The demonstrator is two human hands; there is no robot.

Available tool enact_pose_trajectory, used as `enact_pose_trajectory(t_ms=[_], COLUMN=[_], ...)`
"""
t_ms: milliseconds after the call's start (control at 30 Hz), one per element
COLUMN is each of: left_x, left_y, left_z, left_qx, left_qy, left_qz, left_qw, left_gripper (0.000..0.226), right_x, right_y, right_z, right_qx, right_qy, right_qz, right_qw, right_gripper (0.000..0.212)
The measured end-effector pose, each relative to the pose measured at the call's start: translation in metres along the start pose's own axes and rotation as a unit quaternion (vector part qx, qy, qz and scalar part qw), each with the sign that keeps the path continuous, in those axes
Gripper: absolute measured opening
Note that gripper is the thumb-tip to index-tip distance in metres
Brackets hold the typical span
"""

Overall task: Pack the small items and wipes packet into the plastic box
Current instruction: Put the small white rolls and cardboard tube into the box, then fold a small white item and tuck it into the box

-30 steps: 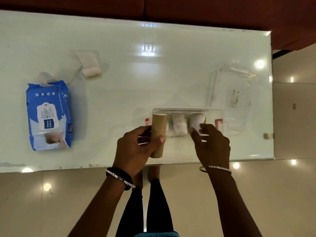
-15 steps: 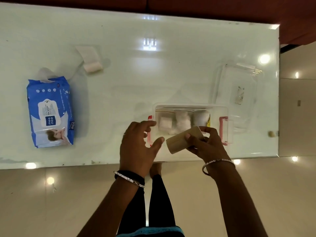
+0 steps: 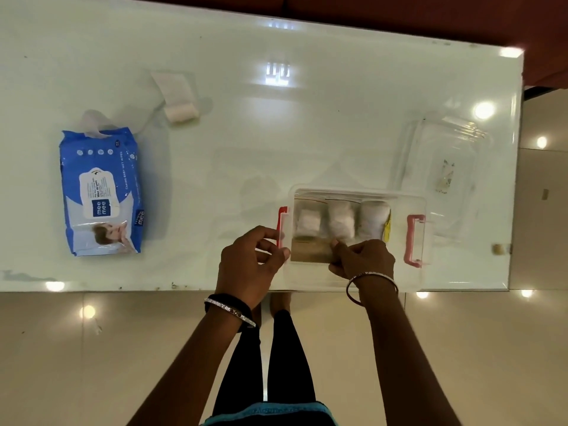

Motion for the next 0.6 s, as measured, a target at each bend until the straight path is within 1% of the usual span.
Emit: enact_pose_trajectory(t_ms=[100, 167, 267, 300, 367, 433, 500, 600], left_x=[0.002, 0.002, 0.007, 0.010, 0.018, 0.029, 0.041, 0.066], left_y=[0.001, 0.000, -0.017, -0.025, -0.048, -0.074, -0.100, -0.137], left_z=[0.000, 0.000, 0.003, 0.004, 0.006, 0.008, 0.009, 0.012], left_qx=[-0.017, -0.033, -0.052, -0.061, -0.077, -0.082, -0.092, -0.113], left_qy=[-0.007, -0.010, -0.012, -0.014, -0.016, -0.011, -0.004, 0.001], left_qz=[0.012, 0.018, -0.003, -0.017, -0.055, -0.095, -0.137, -0.196], left_qw=[1.000, 0.999, 0.999, 0.998, 0.995, 0.992, 0.986, 0.974], left_gripper=[0.019, 0.018, 0.015, 0.015, 0.013, 0.011, 0.011, 0.013], right_x=[0.002, 0.000, -0.010, -0.017, -0.032, -0.049, -0.064, -0.078], right_y=[0.001, -0.003, -0.017, -0.025, -0.035, -0.033, -0.020, 0.018], right_z=[0.007, 0.013, 0.038, 0.050, 0.081, 0.120, 0.158, 0.206], right_qx=[-0.085, -0.146, -0.213, -0.212, -0.186, -0.156, -0.132, -0.107], right_qy=[-0.013, -0.025, -0.074, -0.097, -0.159, -0.247, -0.337, -0.442], right_qz=[0.014, 0.005, -0.051, -0.082, -0.137, -0.166, -0.161, -0.106], right_qw=[0.996, 0.989, 0.973, 0.969, 0.960, 0.942, 0.918, 0.884], right_gripper=[0.037, 0.037, 0.033, 0.030, 0.031, 0.033, 0.034, 0.033])
Point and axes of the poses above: each hand's wrist, its own x-axis towards the middle knuckle, its own y-axis out of the palm, z = x × y, the point moved 10 cm from there along x, towards the middle knuckle, and after that the axes turned 5 degrees about x, right-handed, at the moved point
